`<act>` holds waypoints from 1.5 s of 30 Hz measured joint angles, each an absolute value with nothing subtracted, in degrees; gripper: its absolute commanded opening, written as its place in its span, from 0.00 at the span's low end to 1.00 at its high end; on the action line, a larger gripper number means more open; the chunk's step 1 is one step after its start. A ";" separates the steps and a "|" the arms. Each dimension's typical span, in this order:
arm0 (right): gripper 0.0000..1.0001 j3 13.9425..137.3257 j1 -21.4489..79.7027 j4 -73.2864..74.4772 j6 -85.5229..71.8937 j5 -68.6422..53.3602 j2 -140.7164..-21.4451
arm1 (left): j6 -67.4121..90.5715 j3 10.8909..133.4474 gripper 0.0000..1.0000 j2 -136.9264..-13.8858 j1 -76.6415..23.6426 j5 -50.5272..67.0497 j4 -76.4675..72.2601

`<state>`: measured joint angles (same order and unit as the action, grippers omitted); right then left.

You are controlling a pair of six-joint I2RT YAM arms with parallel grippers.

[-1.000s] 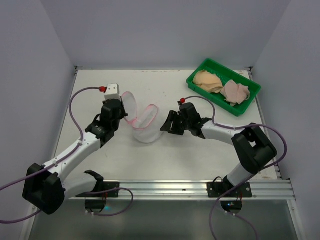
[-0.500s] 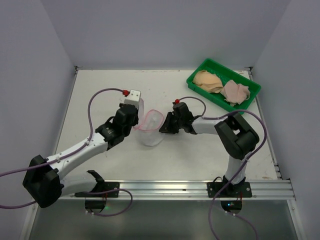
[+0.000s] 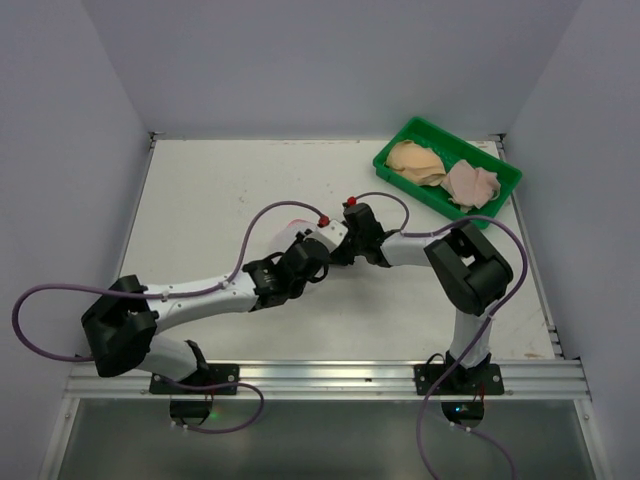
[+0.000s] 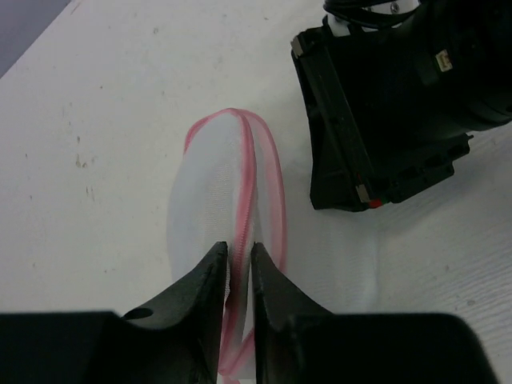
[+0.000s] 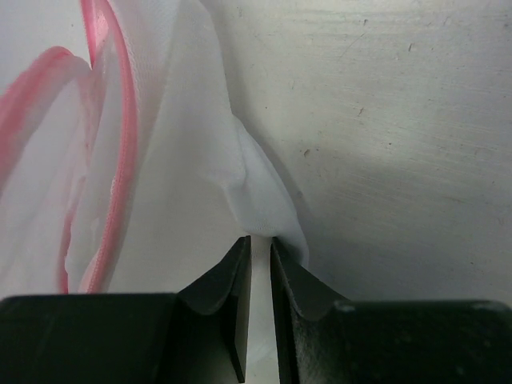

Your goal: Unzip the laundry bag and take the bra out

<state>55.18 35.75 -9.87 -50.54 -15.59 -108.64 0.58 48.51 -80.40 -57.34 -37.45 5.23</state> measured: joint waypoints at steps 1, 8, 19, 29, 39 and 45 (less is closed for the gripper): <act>0.19 55.16 35.75 -9.89 -50.52 -15.59 -108.64 | 0.34 48.56 0.25 -80.95 -57.93 -37.69 5.32; 0.20 54.59 35.75 -10.94 -50.30 -15.59 -108.57 | 1.76 48.56 0.26 -84.47 -59.29 -36.32 5.04; 0.32 51.37 35.88 -8.58 -48.93 -11.57 -103.33 | 7.57 45.58 0.23 -91.33 -59.33 -32.99 3.09; 0.62 48.86 35.94 0.60 -44.07 1.28 -89.17 | 13.26 43.48 0.29 -93.91 -59.66 -32.77 1.83; 0.86 47.62 34.61 10.79 -38.26 14.55 -72.44 | 17.82 45.76 1.00 -87.61 -59.64 -30.87 6.20; 0.99 47.64 31.46 14.44 -33.74 19.09 -62.08 | 20.67 55.61 1.00 -83.64 -59.57 -30.46 12.14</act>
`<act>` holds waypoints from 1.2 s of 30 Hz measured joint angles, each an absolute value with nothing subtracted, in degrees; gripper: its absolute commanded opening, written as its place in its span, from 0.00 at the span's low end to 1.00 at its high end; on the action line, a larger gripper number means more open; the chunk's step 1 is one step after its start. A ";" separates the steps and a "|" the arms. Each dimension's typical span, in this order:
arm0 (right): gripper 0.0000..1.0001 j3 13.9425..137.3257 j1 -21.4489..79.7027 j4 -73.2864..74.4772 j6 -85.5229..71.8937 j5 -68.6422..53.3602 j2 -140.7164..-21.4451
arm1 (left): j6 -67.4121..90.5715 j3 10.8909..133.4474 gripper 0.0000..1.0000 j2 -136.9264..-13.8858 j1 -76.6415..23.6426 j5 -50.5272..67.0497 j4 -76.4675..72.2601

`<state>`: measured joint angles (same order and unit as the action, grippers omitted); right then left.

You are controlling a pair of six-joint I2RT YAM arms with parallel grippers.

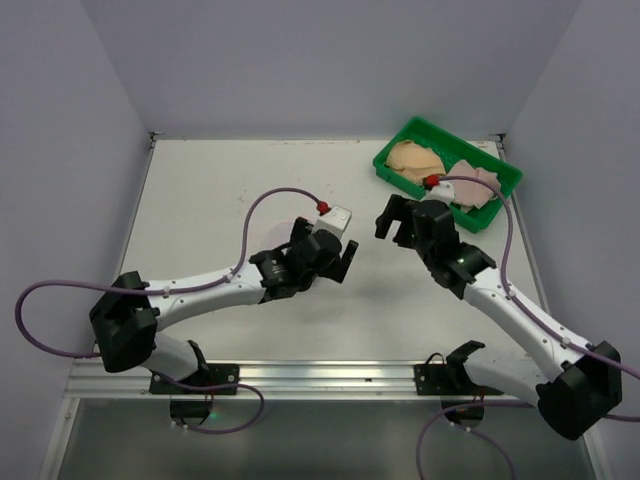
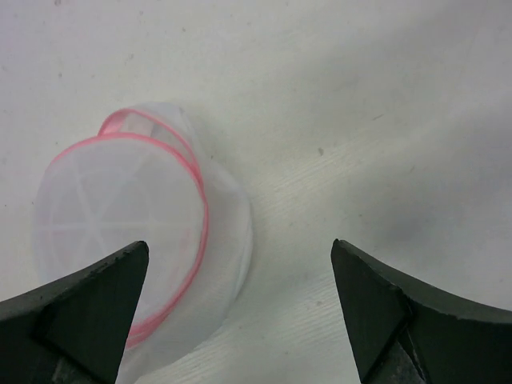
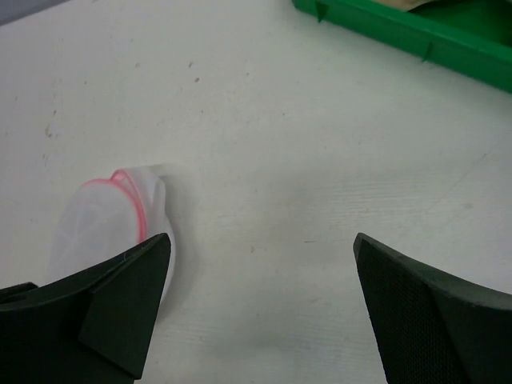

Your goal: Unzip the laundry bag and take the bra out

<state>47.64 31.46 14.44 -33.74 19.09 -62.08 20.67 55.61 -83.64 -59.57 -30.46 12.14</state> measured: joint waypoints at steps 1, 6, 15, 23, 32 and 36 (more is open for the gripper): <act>0.99 47.68 30.74 15.11 -32.88 19.51 -60.55 | 21.21 57.93 1.00 -83.48 -59.27 -30.41 13.30; 0.99 49.17 27.16 18.55 -29.06 20.82 -53.98 | 24.80 67.46 1.00 -82.87 -53.63 -27.24 17.08; 0.99 55.86 26.33 24.69 -22.09 25.85 -38.50 | 28.45 62.61 1.00 -66.87 -34.35 -26.15 21.80; 0.99 57.71 26.28 30.52 -16.32 29.52 -23.20 | 26.96 55.37 1.00 -40.12 -33.39 -30.13 25.06; 0.99 52.69 26.28 32.99 -12.67 29.34 -9.85 | 23.68 50.89 1.00 -27.11 -33.39 -35.57 32.21; 0.99 50.61 26.28 33.87 -12.58 28.95 -8.73 | 23.35 48.75 1.00 -24.47 -33.39 -37.21 33.91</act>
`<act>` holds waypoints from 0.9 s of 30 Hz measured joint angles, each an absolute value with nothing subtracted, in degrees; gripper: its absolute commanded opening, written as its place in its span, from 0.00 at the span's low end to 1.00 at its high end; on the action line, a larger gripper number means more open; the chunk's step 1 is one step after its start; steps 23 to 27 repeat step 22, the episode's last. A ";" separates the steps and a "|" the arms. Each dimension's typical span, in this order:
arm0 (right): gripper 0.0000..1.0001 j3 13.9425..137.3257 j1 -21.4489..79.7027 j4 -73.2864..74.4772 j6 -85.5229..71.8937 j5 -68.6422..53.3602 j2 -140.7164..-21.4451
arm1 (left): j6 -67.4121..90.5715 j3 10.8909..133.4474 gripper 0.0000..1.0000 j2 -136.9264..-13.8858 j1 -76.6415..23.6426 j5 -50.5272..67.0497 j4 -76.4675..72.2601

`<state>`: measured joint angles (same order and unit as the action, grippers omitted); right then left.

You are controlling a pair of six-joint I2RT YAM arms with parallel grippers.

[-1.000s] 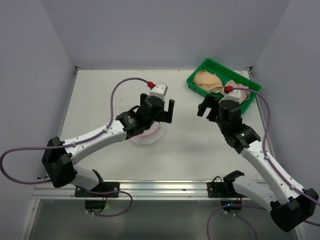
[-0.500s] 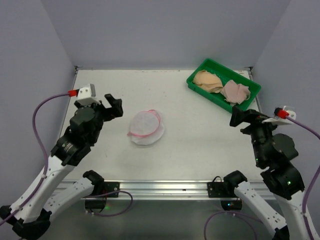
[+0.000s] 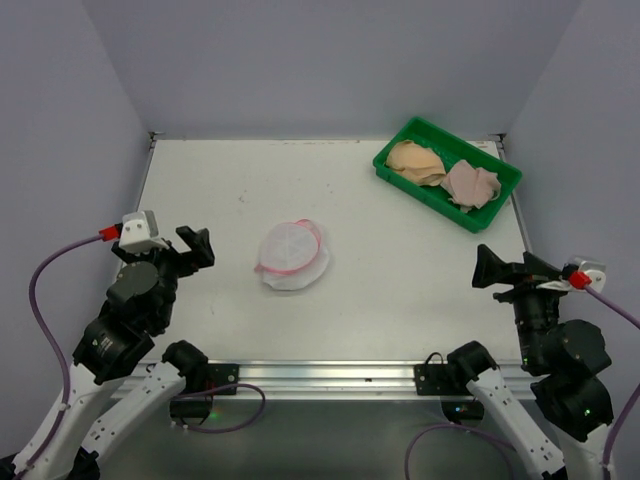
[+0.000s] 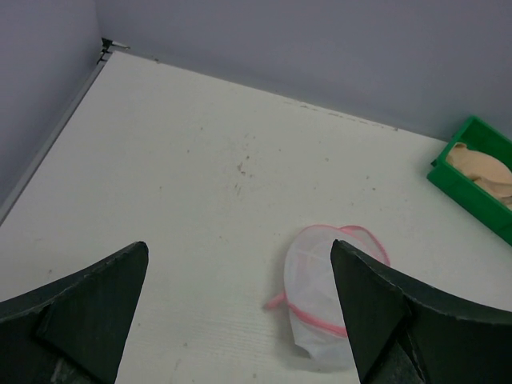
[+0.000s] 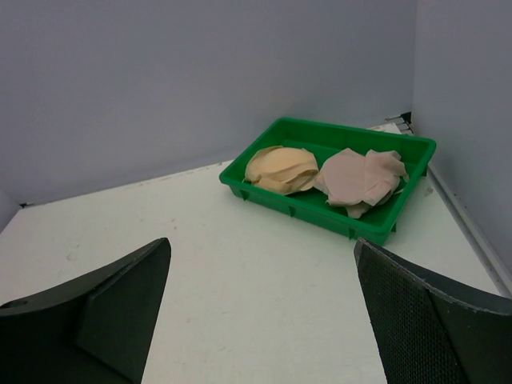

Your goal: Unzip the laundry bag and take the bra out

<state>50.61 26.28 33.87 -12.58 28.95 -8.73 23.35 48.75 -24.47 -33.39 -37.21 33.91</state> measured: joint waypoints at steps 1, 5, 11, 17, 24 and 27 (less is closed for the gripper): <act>0.99 50.24 26.28 33.98 -12.58 28.93 -8.64 | 23.35 48.16 1.00 -24.03 -33.39 -37.43 34.22; 0.99 49.89 26.28 34.30 -12.53 28.84 -8.54 | 23.42 46.94 1.00 -23.64 -33.39 -37.89 35.46; 0.99 49.89 26.28 34.28 -12.53 28.60 -8.54 | 23.49 46.48 1.00 -24.10 -33.39 -38.22 35.68; 0.99 49.65 26.28 33.89 -12.51 27.70 -8.56 | 23.53 45.89 1.00 -24.93 -33.39 -38.26 35.62; 0.99 49.36 26.28 33.76 -12.49 27.46 -8.73 | 23.73 45.30 1.00 -26.00 -33.39 -38.20 35.46; 0.99 49.36 26.28 33.76 -12.49 27.46 -8.73 | 23.73 45.30 1.00 -26.00 -33.39 -38.20 35.46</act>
